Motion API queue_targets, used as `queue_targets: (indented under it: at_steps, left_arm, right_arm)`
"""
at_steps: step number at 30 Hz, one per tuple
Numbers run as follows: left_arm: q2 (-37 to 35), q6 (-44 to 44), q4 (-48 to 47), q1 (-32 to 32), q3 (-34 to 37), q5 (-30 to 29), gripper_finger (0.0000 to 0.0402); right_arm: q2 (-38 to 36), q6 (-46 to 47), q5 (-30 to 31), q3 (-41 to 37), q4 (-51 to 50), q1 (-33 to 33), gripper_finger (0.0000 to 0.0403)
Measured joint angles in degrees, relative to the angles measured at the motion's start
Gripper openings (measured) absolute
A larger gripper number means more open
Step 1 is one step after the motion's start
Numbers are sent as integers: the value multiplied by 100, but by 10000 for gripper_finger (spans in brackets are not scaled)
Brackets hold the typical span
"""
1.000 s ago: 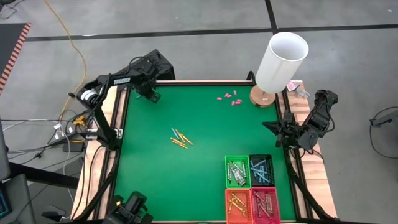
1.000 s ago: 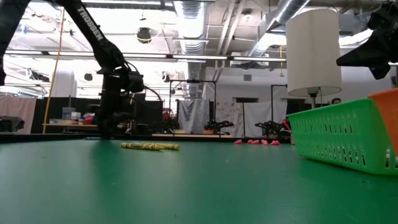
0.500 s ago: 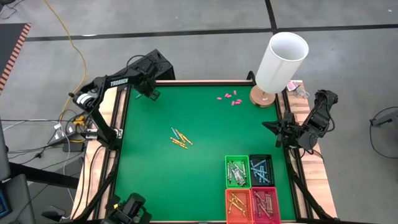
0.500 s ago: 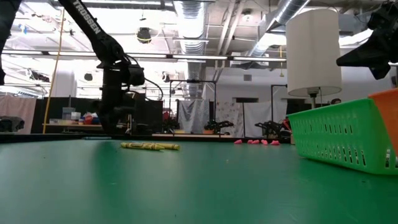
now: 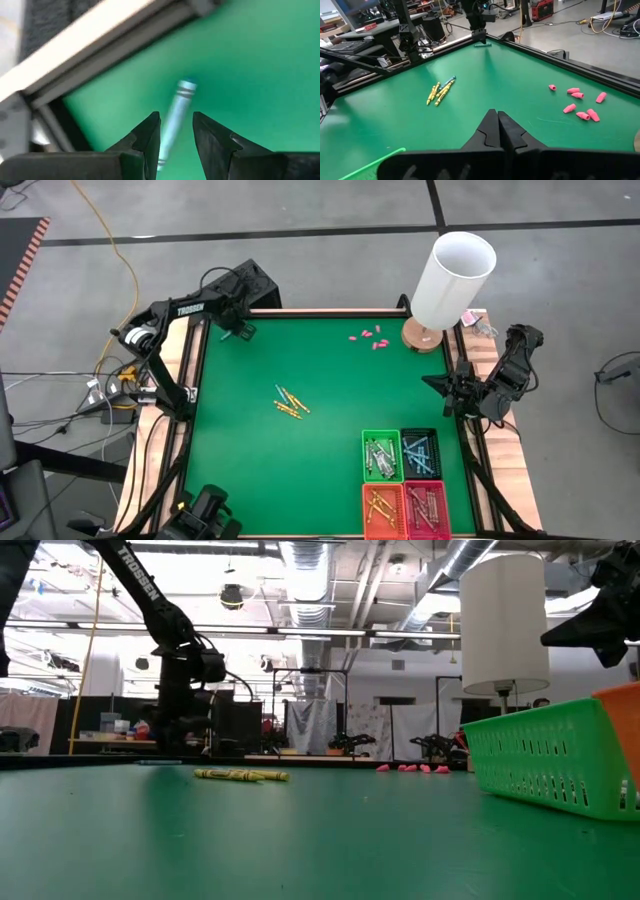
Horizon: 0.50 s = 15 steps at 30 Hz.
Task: Sort crayons
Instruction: Put the blue crayon into the black bin
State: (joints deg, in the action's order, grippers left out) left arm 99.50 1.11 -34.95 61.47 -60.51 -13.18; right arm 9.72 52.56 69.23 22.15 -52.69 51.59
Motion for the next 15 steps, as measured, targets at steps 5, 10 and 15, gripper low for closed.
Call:
queue_targets:
  at_steps: [5, 10, 15]
  left_arm:
    - [0, 272, 101, 7, 91, 377, 105]
    - [0, 234, 306, 13, 307, 107, 105]
    - [-11, 229, 319, 9, 409, 75, 105]
  right_arm:
    - [2, 1, 7, 0, 0, -2, 0]
    - [0, 9, 2, 0, 4, -2, 0]
    - [1, 8, 4, 0, 2, -1, 0]
